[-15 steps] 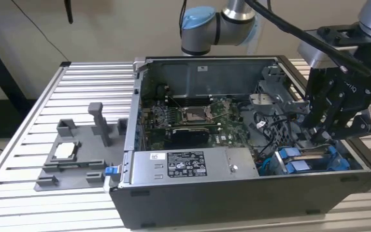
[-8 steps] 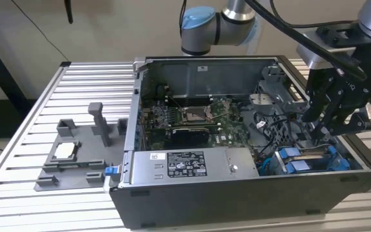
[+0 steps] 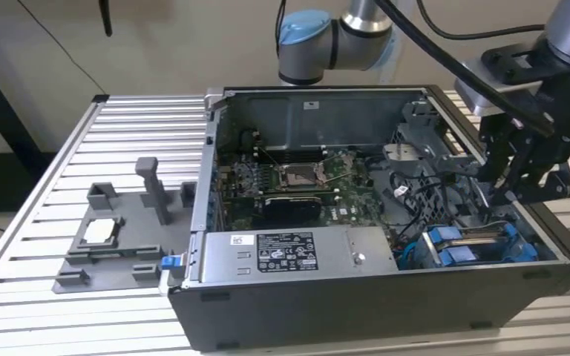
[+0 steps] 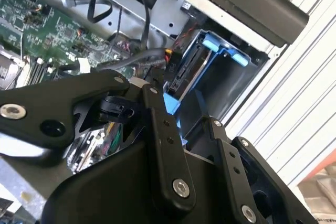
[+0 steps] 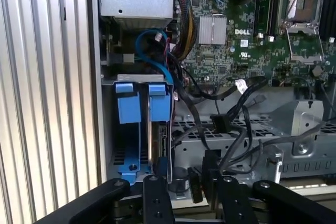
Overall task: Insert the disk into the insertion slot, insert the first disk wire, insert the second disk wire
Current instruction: 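Insert the first disk wire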
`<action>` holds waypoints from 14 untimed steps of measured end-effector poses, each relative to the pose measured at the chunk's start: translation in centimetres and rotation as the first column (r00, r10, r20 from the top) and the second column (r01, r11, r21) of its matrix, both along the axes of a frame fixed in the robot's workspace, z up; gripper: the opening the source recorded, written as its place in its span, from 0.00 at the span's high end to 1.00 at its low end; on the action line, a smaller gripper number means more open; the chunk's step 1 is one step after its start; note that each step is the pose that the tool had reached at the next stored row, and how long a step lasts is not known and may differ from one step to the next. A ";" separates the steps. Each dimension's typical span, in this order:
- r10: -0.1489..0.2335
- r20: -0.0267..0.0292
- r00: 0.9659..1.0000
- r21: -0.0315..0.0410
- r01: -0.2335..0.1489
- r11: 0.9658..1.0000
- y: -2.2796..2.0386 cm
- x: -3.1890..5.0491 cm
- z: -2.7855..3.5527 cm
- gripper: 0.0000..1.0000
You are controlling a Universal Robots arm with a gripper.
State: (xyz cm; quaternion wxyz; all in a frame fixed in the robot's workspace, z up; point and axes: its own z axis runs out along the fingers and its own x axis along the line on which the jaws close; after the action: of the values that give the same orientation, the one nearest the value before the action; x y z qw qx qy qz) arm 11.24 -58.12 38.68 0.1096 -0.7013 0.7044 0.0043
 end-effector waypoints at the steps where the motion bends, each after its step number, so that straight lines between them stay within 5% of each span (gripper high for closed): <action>1: 0.000 0.008 1.000 0.000 0.000 1.000 0.00 0.00 -0.02 0.60; 3: 0.002 0.024 1.000 0.000 -0.002 1.000 -0.01 0.00 -0.05 0.60; 5: 0.005 0.030 1.000 0.000 -0.005 1.000 0.00 0.03 -0.06 0.60; 14: 0.021 0.031 0.999 0.005 -0.021 1.000 0.02 0.88 -0.22 0.60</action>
State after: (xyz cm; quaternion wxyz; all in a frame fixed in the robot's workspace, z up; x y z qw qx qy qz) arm 12.12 -58.10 38.45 0.1223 -0.7084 0.6951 -0.0038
